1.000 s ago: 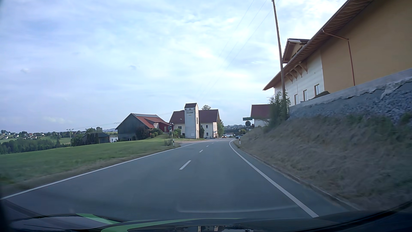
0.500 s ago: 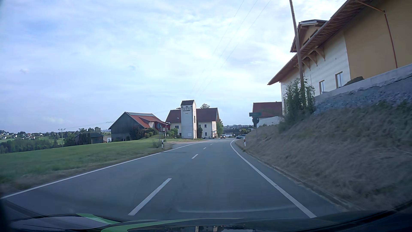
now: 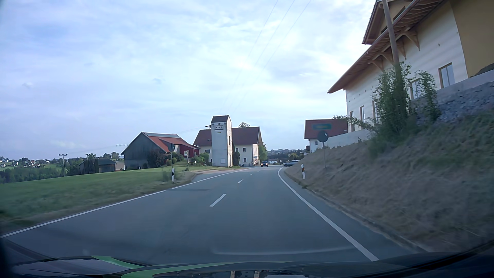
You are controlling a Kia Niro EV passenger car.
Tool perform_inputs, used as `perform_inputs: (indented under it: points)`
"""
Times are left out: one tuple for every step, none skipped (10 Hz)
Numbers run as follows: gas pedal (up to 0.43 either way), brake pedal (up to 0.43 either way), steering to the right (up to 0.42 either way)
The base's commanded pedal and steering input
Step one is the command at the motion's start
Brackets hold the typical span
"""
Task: Follow the waypoints while adhering to traffic rules and regulations
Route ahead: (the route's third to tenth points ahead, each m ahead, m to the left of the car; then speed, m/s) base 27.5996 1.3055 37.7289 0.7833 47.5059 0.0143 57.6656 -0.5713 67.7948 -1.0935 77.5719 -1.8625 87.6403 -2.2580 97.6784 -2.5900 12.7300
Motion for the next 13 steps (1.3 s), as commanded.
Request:
perform_inputs:
  points:
    - [0.008,0.0,0.002]
    - [0.008,0.0,0.002]
    - [0.008,0.0,0.003]
    - [0.008,0.0,0.003]
    - [0.008,0.0,0.004]
    - [0.008,0.0,0.005]
    - [0.008,0.0,0.008]
    - [0.008,0.0,0.008]
    - [0.008,0.0,0.009]
    - [0.008,0.0,0.009]
    - [0.008,0.0,0.009]
    - [0.008,0.0,0.009]
    - [0.008,0.0,0.009]
